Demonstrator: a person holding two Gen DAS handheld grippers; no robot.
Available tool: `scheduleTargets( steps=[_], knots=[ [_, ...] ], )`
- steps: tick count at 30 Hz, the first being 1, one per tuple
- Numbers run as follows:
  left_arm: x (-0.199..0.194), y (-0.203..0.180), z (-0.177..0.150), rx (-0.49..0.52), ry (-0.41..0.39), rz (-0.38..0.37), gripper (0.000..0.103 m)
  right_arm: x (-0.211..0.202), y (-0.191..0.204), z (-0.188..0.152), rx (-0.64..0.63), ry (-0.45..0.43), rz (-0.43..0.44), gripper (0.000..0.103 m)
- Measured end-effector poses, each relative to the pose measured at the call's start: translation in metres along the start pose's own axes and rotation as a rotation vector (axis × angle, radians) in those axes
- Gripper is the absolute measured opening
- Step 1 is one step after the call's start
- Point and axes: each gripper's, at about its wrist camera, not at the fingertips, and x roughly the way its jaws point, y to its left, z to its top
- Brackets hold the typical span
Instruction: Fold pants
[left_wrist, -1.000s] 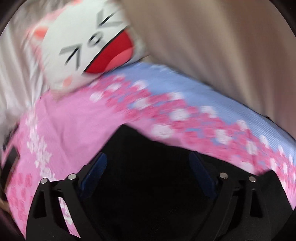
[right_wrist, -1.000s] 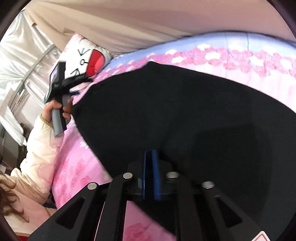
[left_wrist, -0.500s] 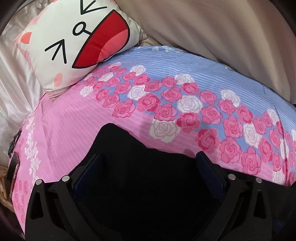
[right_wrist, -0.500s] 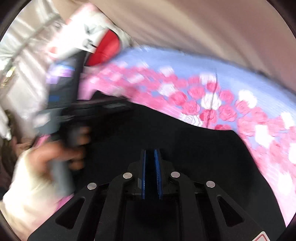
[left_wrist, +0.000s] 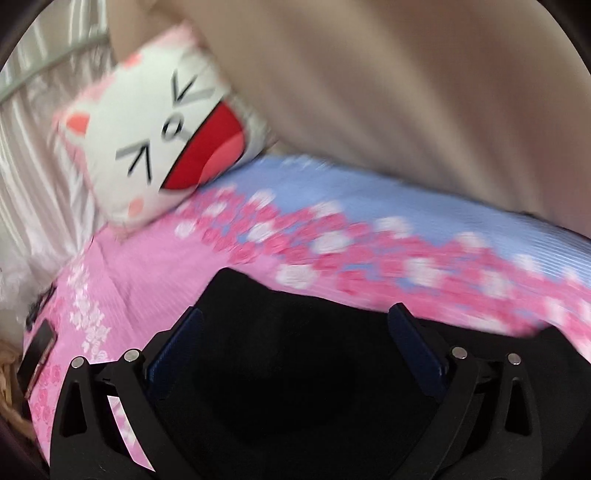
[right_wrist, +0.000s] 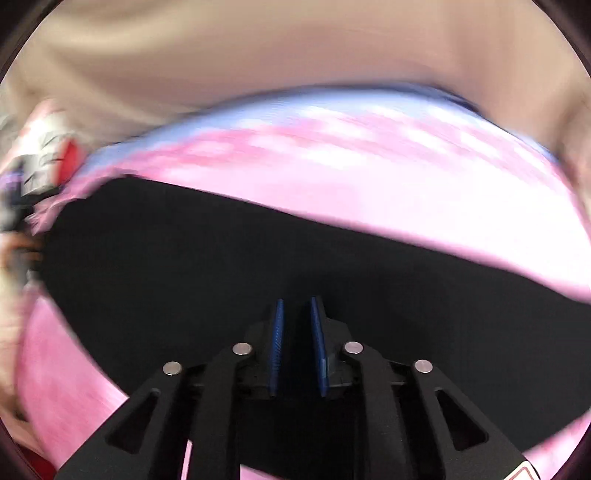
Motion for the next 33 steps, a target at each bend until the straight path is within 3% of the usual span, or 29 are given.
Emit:
scheduleTargets(
  steps=[1,2,5,7,9,14,16,17,19,24,26,28,33],
  knots=[
    [-0.022,-0.008,-0.006,0.024,-0.03,-0.024,0.098,-0.02,-0.041,-0.011,0.13,-0.02,0.033,0.0],
    [-0.038,-0.015,-0.01,0.041,-0.052,-0.041,0.098,-0.04,-0.07,-0.019,0.218,-0.045,-0.014,0.007],
    [-0.093,-0.044,-0.035,0.125,-0.13,-0.104,0.098,-0.101,-0.132,-0.041,0.317,-0.164,-0.316,0.036],
    [-0.119,-0.064,-0.053,0.179,-0.16,-0.13,0.098,-0.13,-0.17,-0.052,0.406,-0.212,-0.29,0.042],
    [-0.141,-0.088,-0.074,0.232,-0.168,-0.158,0.098,-0.136,-0.185,-0.053,0.404,-0.221,-0.242,0.042],
    [-0.171,-0.132,-0.105,0.317,-0.15,-0.203,0.098,-0.1,-0.183,-0.041,0.303,-0.119,-0.2,0.043],
    [-0.181,-0.142,-0.111,0.336,-0.15,-0.21,0.098,-0.089,-0.178,-0.037,0.261,-0.125,-0.214,0.05],
    [-0.184,-0.143,-0.112,0.338,-0.152,-0.208,0.098,-0.085,-0.171,-0.034,0.258,-0.125,-0.212,0.043],
    [-0.192,-0.147,-0.113,0.341,-0.162,-0.204,0.098,-0.082,-0.167,-0.027,0.227,-0.118,-0.217,0.011],
    [-0.204,-0.15,-0.116,0.331,-0.174,-0.193,0.098,-0.12,-0.16,-0.013,0.167,-0.253,-0.246,0.01],
    [-0.202,-0.155,-0.12,0.343,-0.169,-0.188,0.098,-0.11,-0.169,-0.008,0.157,-0.23,-0.306,0.009],
    [-0.198,-0.161,-0.126,0.359,-0.152,-0.192,0.098,-0.069,-0.181,-0.015,0.153,-0.099,-0.322,0.01],
    [-0.195,-0.163,-0.138,0.376,-0.119,-0.214,0.098,-0.113,-0.171,-0.011,0.2,-0.221,-0.3,0.02]
  ],
)
